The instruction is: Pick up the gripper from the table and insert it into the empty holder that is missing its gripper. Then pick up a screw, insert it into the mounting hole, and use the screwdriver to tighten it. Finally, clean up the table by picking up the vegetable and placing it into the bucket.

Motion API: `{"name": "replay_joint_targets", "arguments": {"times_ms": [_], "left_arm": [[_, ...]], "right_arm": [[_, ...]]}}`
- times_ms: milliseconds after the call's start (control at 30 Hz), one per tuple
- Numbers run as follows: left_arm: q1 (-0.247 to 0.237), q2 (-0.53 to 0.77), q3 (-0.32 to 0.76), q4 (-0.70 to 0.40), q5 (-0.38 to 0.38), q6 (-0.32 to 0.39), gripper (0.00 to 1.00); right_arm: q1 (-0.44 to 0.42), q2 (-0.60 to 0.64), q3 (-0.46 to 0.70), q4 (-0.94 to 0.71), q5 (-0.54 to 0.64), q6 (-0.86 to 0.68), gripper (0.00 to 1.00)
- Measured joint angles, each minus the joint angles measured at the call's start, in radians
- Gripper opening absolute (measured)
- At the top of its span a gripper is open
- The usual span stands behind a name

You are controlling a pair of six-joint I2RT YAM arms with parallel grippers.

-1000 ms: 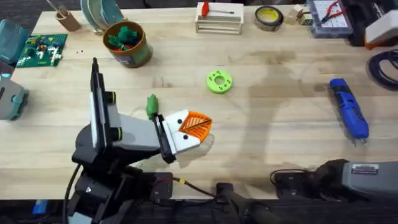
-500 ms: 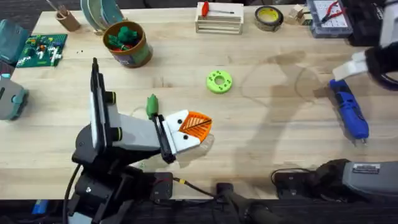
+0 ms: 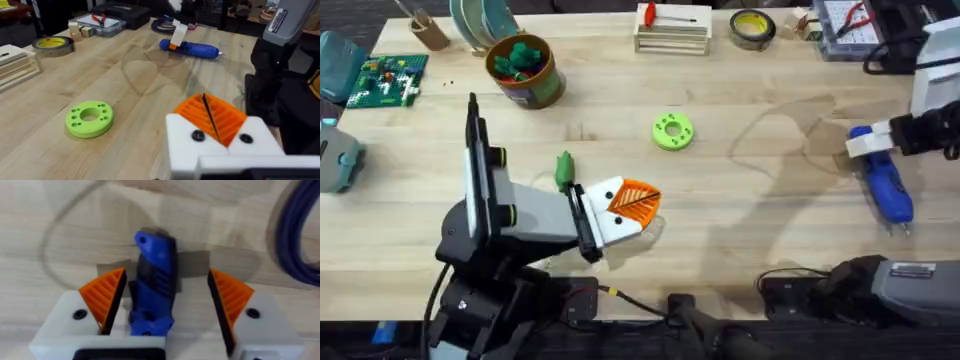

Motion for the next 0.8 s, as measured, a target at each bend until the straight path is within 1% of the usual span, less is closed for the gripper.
{"name": "replay_joint_targets", "arguments": {"times_ms": [133,267,333,500,800], "left_arm": [[0.000,0.000,0.000,0.000,0.000,0.000,0.017],[0.000,0.000,0.000,0.000,0.000,0.000,0.017],[0.000,0.000,0.000,0.000,0.000,0.000,0.017],[0.000,0.000,0.000,0.000,0.000,0.000,0.017],[0.000,0.000,0.000,0.000,0.000,0.000,0.017]], "right_arm": [[-0.022,0.008,0.000,0.019,-0.044,-0.003,0.992],[-0.024,0.065,0.000,-0.003,-0.073,-0.003,0.992],[-0.023,0.094,0.006,-0.023,-0.077,-0.003,0.992],[-0.024,0.118,0.030,-0.042,-0.077,-0.003,0.992],[-0.022,0.119,0.032,-0.043,-0.076,-0.003,0.993]]}}
